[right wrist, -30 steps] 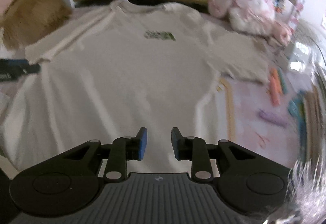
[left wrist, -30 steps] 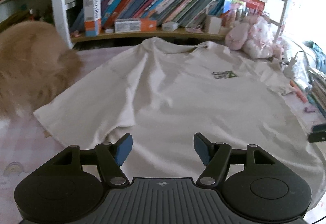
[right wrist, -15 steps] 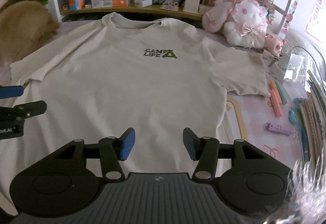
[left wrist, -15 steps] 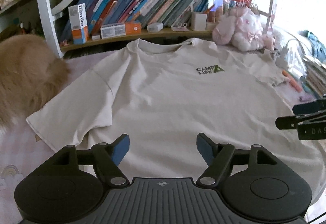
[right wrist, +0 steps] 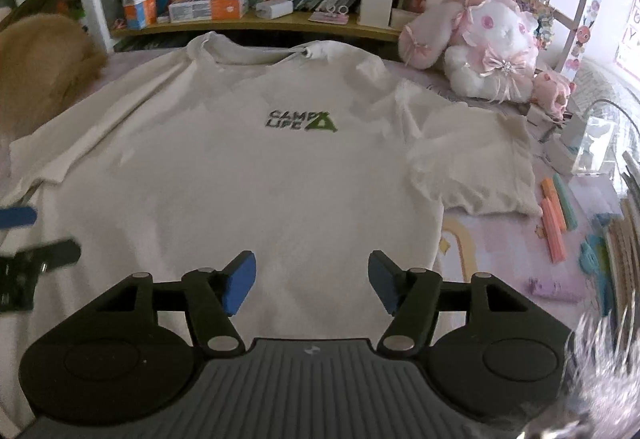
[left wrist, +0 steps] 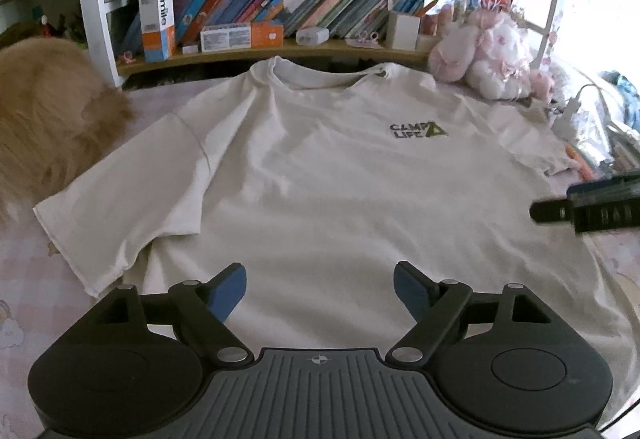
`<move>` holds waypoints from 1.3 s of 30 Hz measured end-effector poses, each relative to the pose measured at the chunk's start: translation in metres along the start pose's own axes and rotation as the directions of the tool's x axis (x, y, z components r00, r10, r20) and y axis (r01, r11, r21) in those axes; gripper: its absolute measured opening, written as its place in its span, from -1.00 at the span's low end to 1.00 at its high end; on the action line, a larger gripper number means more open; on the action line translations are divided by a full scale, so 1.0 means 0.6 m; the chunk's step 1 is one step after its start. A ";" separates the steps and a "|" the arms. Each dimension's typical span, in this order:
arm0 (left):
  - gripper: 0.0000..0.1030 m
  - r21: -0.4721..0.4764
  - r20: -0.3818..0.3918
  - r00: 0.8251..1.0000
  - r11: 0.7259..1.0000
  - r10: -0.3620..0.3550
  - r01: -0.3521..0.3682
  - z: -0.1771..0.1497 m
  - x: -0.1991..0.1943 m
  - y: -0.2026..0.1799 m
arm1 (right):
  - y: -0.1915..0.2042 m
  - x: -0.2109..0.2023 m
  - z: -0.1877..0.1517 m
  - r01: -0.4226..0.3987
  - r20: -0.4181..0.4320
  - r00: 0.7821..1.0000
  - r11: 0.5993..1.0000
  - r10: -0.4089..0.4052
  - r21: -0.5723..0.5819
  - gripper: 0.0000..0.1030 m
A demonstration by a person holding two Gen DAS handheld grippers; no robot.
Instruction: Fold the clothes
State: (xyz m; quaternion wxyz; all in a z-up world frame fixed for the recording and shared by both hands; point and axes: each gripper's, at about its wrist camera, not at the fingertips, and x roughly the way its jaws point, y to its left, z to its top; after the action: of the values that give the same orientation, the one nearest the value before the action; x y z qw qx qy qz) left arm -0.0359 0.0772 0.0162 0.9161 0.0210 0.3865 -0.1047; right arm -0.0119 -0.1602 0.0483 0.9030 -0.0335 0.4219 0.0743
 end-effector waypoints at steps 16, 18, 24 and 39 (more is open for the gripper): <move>0.72 -0.013 -0.019 0.994 0.994 0.111 -0.111 0.056 0.057 -0.038 | -0.074 0.074 0.033 -0.059 0.026 0.998 0.998 0.059 0.001 0.24; 0.72 -0.018 -0.017 0.993 0.993 0.118 -0.118 0.067 0.064 -0.042 | -0.077 0.080 0.034 -0.069 0.026 0.997 0.998 0.069 0.003 0.24; 0.72 0.000 -0.012 0.991 0.991 0.131 -0.131 0.077 0.075 -0.059 | -0.083 0.097 0.033 -0.090 0.016 0.996 0.996 0.090 0.008 0.24; 0.72 0.035 -0.020 0.993 0.993 0.116 -0.116 0.091 0.091 -0.061 | -0.064 0.119 0.000 -0.088 0.001 0.996 0.993 0.088 -0.080 0.40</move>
State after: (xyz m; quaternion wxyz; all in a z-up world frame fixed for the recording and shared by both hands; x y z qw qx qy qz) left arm 0.0318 0.0254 0.0171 0.9159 0.0602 0.3927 -0.0576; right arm 0.0397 -0.1908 -0.0066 0.8976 -0.0508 0.4178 0.1308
